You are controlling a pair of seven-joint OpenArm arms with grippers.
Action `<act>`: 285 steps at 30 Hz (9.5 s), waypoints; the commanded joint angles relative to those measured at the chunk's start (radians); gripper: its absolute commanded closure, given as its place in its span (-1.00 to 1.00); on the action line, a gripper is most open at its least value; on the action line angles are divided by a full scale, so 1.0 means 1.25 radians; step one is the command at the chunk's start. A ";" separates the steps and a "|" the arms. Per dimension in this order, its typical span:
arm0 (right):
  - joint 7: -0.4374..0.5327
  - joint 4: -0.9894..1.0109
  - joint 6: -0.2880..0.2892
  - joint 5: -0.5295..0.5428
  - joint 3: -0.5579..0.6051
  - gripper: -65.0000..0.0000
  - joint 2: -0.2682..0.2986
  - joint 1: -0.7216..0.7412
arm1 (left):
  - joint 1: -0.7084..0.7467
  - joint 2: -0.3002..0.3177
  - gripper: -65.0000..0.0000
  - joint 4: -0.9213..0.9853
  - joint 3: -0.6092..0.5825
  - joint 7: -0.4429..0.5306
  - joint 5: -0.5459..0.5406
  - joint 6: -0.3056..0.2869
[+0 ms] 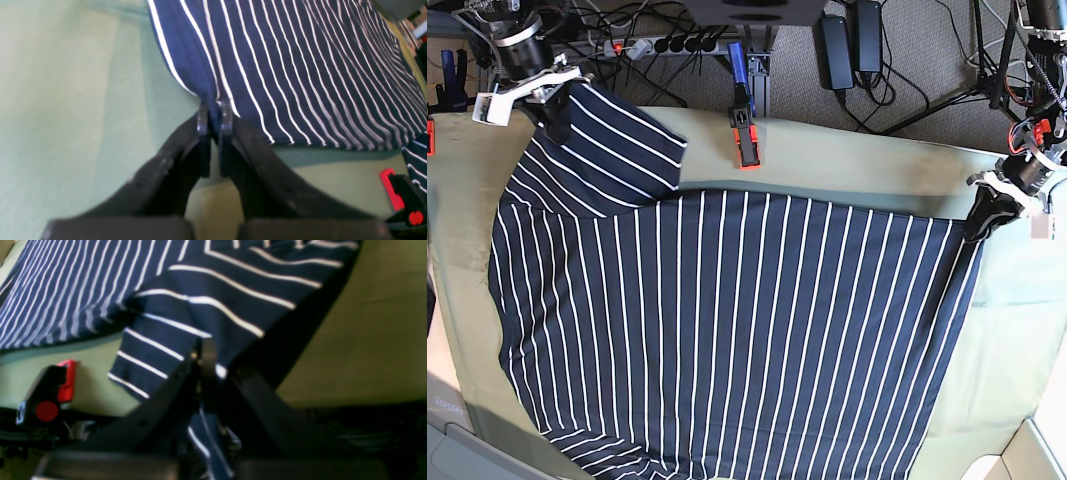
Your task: Fold the T-shirt properly
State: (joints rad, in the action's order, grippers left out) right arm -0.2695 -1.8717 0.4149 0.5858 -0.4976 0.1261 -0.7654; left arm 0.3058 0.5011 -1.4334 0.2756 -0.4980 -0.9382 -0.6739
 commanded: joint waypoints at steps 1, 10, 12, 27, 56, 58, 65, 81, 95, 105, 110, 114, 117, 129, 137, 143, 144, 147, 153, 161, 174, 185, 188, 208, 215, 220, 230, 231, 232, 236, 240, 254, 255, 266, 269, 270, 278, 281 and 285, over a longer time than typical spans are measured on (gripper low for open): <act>0.017 -0.016 0.051 0.013 -0.015 1.00 0.005 -0.019 | 0.002 0.017 1.00 -0.011 0.015 0.018 -0.021 -0.019; 0.018 -0.017 0.052 0.078 -0.077 1.00 0.005 -0.092 | 0.044 0.023 1.00 -0.016 0.027 0.015 -0.055 -0.019; 0.018 -0.017 0.052 0.082 -0.080 1.00 0.005 -0.097 | 0.050 0.023 1.00 -0.022 0.028 0.015 -0.060 -0.019; 0.020 -0.067 0.051 0.045 -0.095 1.00 0.038 0.065 | 0.032 0.018 1.00 -0.161 0.053 0.025 -0.010 -0.019; 0.020 0.220 0.051 -0.058 -0.054 1.00 0.145 0.496 | -0.330 -0.015 1.00 0.081 -0.127 0.103 0.203 -0.019; 0.020 0.225 0.051 -0.059 -0.036 1.00 0.148 0.508 | -0.353 -0.019 1.00 0.120 -0.149 0.115 0.214 -0.019; 0.020 0.270 0.051 -0.146 0.051 1.00 0.152 0.598 | -0.458 -0.055 1.00 0.300 -0.168 0.162 0.222 -0.019; 0.020 0.522 0.050 -0.196 0.110 0.72 0.149 0.804 | -0.501 -0.073 -0.13 0.337 -0.169 0.151 0.254 -0.019; -0.117 0.477 0.051 -0.035 0.010 -0.36 0.150 0.809 | -0.490 -0.055 -0.17 0.337 -0.090 0.016 0.104 -0.009; -0.291 0.452 0.051 0.069 -0.251 -0.36 0.210 0.720 | -0.416 -0.042 -0.17 0.337 -0.018 -0.012 0.038 -0.009; -0.291 0.452 0.051 0.116 -0.265 -0.36 0.224 0.620 | -0.385 -0.044 -0.17 0.336 -0.018 -0.018 -0.004 -0.019; -0.291 0.453 0.051 0.138 -0.265 -0.36 0.204 0.585 | -0.377 -0.046 -0.17 0.336 -0.018 -0.022 -0.007 -0.019; -0.291 0.453 0.051 0.148 -0.264 -0.36 0.181 0.587 | -0.377 -0.046 -0.17 0.336 -0.018 -0.023 -0.017 -0.019; -0.281 0.453 0.051 0.141 -0.213 -0.36 0.090 0.605 | -0.375 -0.046 -0.17 0.336 -0.018 -0.027 -0.019 -0.019; -0.266 0.453 0.051 0.117 -0.213 -0.36 0.078 0.633 | -0.375 -0.046 -0.17 0.336 -0.018 -0.041 -0.032 -0.019; -0.232 0.453 0.051 0.093 -0.213 -0.36 0.078 0.635 | -0.375 -0.046 -0.17 0.336 -0.018 -0.042 -0.037 -0.019; -0.223 0.453 0.051 0.087 -0.213 -0.36 0.078 0.634 | -0.375 -0.046 -0.17 0.336 -0.018 -0.042 -0.036 -0.019; -0.218 0.453 0.051 0.081 -0.213 -0.36 0.078 0.637 | -0.375 -0.046 -0.17 0.336 -0.018 -0.042 -0.037 -0.019; -0.209 0.484 0.049 0.061 -0.213 -0.36 0.069 0.668 | -0.375 -0.047 -0.17 0.336 -0.018 -0.042 -0.037 -0.019; -0.206 0.574 0.049 0.061 -0.213 -0.36 0.069 0.729 | -0.375 -0.046 -0.17 0.336 -0.018 -0.043 -0.036 -0.019; -0.206 0.578 0.050 0.060 -0.213 0.56 0.069 0.729 | -0.375 -0.046 -0.17 0.336 -0.018 -0.042 -0.037 -0.019; -0.205 0.578 0.051 0.037 -0.213 1.00 0.070 0.723 | -0.378 -0.051 -0.17 0.338 -0.018 -0.044 -0.072 0.006; -0.206 0.578 0.051 0.037 -0.213 1.00 0.070 0.722 | -0.378 -0.058 -0.17 0.349 -0.018 0.008 -0.027 0.052; -0.206 0.578 0.051 0.037 -0.213 1.00 0.069 0.722 | -0.484 -0.128 -0.17 0.482 -0.018 -0.031 -0.030 0.048; -0.206 0.578 0.051 0.037 -0.213 1.00 0.069 0.722 | -0.484 -0.131 -0.17 0.482 -0.018 -0.038 -0.030 0.018; -0.206 0.578 0.051 0.037 -0.213 1.00 0.069 0.722 | -0.484 -0.137 -0.17 0.471 -0.018 -0.050 -0.058 -0.007; -0.206 0.578 0.051 0.037 -0.213 1.00 0.069 0.722 | -0.484 -0.158 -0.17 0.461 -0.025 -0.061 -0.056 -0.013; -0.206 0.578 0.051 0.037 -0.213 1.00 0.069 0.722 | -0.484 -0.162 -0.17 0.461 -0.028 -0.060 -0.056 -0.013; -0.206 0.578 0.051 0.037 -0.213 1.00 0.069 0.722 | -0.484 -0.164 -0.17 0.461 -0.031 -0.060 -0.056 -0.013; -0.206 0.578 0.051 0.037 -0.213 1.00 0.069 0.722 | -0.484 -0.166 -0.16 0.461 -0.051 -0.054 -0.047 -0.013; -0.206 0.578 0.051 0.037 -0.213 1.00 0.069 0.722 | -0.484 -0.166 -0.06 0.461 -0.054 -0.002 0.020 -0.012; -0.206 0.578 0.051 0.037 -0.213 1.00 0.069 0.722 | -0.484 -0.166 0.26 0.461 -0.054 0.093 0.161 0.054; -0.206 0.578 0.051 0.037 -0.213 1.00 0.069 0.722 | -0.484 -0.166 0.42 0.461 -0.054 0.104 0.166 0.054; -0.220 0.577 0.051 0.044 -0.213 1.00 0.070 0.721 | -0.484 -0.163 1.00 0.461 -0.054 0.126 0.159 -0.019; -0.264 0.577 0.051 0.076 -0.213 1.00 0.070 0.720 | -0.484 -0.152 1.00 0.461 -0.054 0.107 0.155 -0.019; -0.276 0.577 0.051 0.085 -0.213 1.00 0.070 0.720 | -0.484 -0.147 1.00 0.461 -0.054 0.085 0.139 -0.019; -0.297 0.551 0.052 0.137 -0.213 1.00 0.099 0.669 | -0.481 -0.092 1.00 0.461 -0.054 -0.010 0.005 -0.019; -0.312 0.524 0.052 0.184 -0.213 1.00 0.117 0.627 | -0.479 -0.079 1.00 0.461 -0.054 -0.056 -0.039 -0.019; -0.324 0.481 0.052 0.200 -0.214 1.00 0.128 0.580 | -0.464 -0.080 1.00 0.461 -0.054 -0.085 -0.090 -0.019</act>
State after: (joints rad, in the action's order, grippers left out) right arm -0.6872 -1.2510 0.4217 0.8188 -0.7605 0.2646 -0.0486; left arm -0.2558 0.3847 -0.8436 0.2054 -0.6136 -1.0336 -0.6594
